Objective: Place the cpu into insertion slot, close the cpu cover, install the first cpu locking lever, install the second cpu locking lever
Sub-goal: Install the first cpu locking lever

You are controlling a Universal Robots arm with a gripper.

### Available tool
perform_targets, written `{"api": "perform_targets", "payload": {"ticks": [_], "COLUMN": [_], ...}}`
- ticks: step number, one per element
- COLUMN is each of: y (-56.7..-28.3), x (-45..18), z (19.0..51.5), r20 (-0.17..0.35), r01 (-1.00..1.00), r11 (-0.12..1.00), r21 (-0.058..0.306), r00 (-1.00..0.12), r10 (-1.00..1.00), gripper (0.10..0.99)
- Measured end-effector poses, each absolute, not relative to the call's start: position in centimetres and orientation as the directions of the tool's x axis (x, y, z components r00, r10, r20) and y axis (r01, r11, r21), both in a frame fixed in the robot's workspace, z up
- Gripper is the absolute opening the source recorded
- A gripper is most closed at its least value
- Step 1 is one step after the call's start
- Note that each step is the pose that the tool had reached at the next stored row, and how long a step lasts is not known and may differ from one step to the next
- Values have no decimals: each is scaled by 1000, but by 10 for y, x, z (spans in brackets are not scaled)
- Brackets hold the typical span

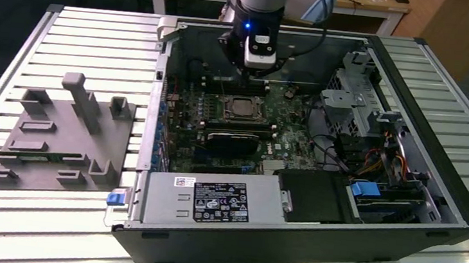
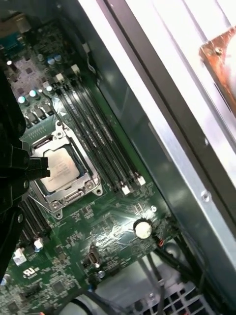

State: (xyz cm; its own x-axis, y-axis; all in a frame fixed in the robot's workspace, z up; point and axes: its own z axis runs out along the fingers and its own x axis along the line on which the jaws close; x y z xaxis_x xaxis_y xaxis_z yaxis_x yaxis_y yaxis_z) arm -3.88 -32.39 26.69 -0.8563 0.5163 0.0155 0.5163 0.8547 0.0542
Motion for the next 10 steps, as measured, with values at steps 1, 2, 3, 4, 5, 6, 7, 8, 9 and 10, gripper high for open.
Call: {"api": "perform_targets", "payload": {"ticks": [1, 2, 3, 4, 5, 6, 7, 8, 9, 10], "y": [-324, -324, -324, -324, -324, -324, -324, -324, -324, -324], "x": [-39, -39, -39, -39, -39, -39, -39, -39, -39, -39], "z": [267, 267, 266, 266, 266, 266, 266, 266, 266, 266], "r20": [15, 16, 15, 15, 15, 16, 16, 16, 15, 16], "r01": [501, 485, 469, 453, 437, 420, 405, 387, 371, 354], "r11": [864, 873, 881, 890, 898, 906, 913, 920, 927, 934], "r21": [54, 54, 54, 54, 54, 54, 54, 54, 54, 54], "r00": [-865, -874, -883, -891, -899, -907, -914, -922, -929, -935], "r10": [501, 485, 469, 453, 437, 420, 405, 387, 370, 354], "gripper": [118, 118, 118, 118, 118, 118, 118, 118, 118, 118]}}
